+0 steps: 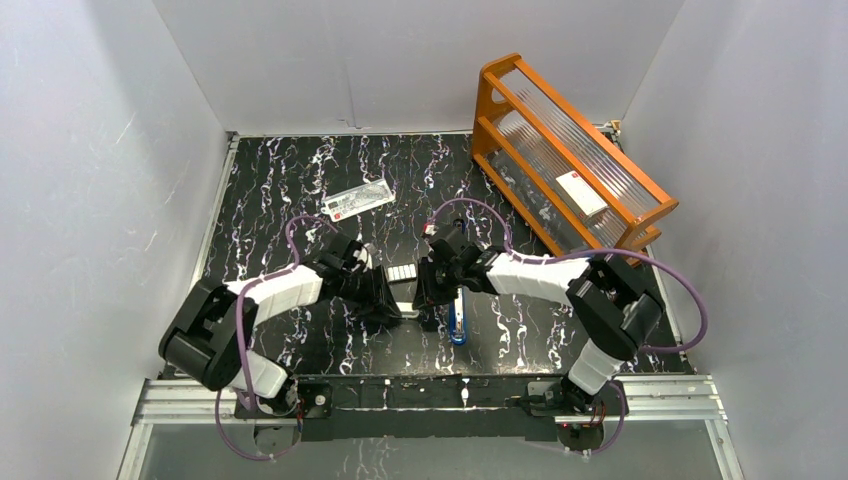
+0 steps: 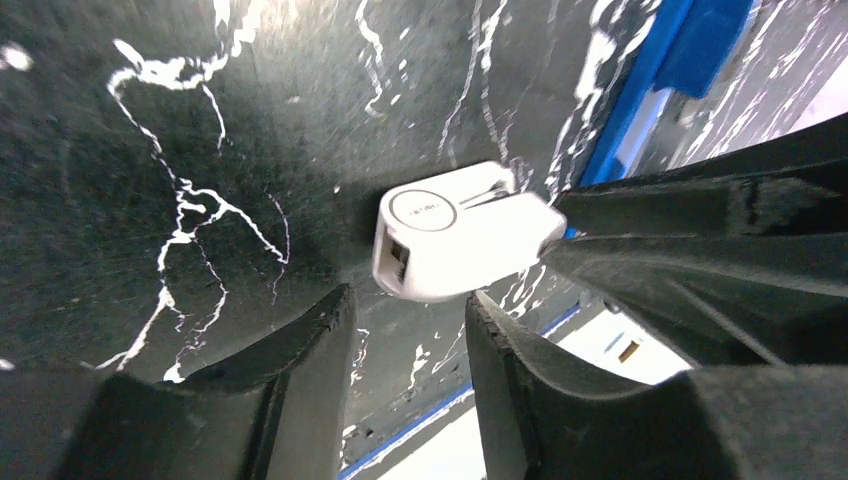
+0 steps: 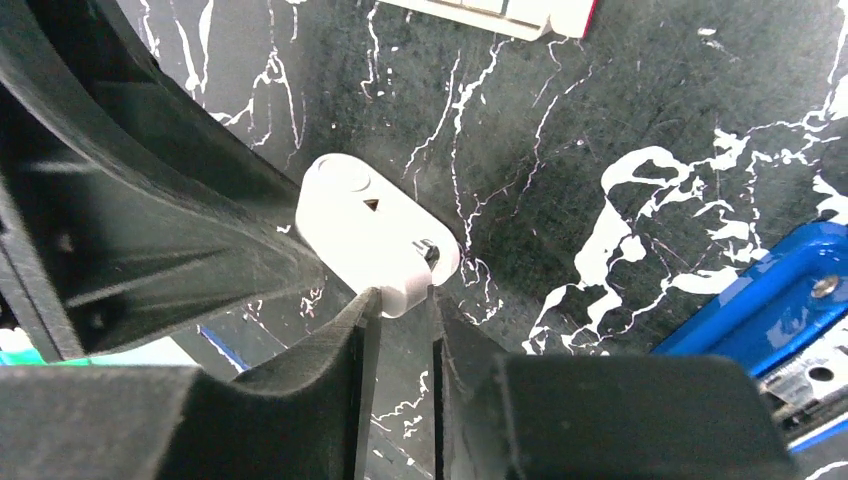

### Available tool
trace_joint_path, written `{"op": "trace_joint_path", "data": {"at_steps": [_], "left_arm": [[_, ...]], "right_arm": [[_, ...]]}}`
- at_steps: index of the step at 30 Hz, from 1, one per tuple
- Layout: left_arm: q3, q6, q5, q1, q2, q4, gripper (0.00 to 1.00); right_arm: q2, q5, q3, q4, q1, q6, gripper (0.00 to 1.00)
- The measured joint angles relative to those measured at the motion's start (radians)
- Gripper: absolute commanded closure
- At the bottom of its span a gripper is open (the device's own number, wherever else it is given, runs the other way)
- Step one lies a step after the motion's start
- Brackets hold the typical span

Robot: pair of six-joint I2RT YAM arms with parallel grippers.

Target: Load the staples into the stapler

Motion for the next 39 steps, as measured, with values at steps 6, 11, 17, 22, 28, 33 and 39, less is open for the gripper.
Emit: {"op": "trace_joint_path", "data": {"at_steps": [6,11,17,22,28,33,39], "left_arm": [[0.083,0.063,-0.09,0.001,-0.119,-0.044,0.39],[0.212,0.121,-0.11,0.001,-0.16,-0.047,0.34],[0.295,0.14,-0.109,0.001,-0.124,-0.024,0.26],[0.286,0.094,-0.107,0.001,-0.106,0.006,0.24],[0.238,0.043,-0.093,0.0,-0.108,0.05,0.24],[0.208,0.026,-0.09,-0.001,-0.109,0.052,0.24],[0.2,0.022,-0.09,-0.001,-0.109,0.062,0.24]], "right_arm": [[-0.092,0.091,0.031,-0.041,0.0,-0.05,0.56],[-0.245,0.205,0.103,-0.085,-0.078,-0.079,0.4],[-0.28,0.309,0.133,-0.2,-0.251,-0.147,0.16],[-0.158,0.353,0.268,-0.262,-0.326,-0.232,0.13],[0.009,0.341,0.429,-0.278,-0.334,-0.312,0.16],[0.063,0.34,0.448,-0.314,-0.324,-0.338,0.22],[0.137,0.376,0.489,-0.357,-0.281,-0.342,0.4]]}}
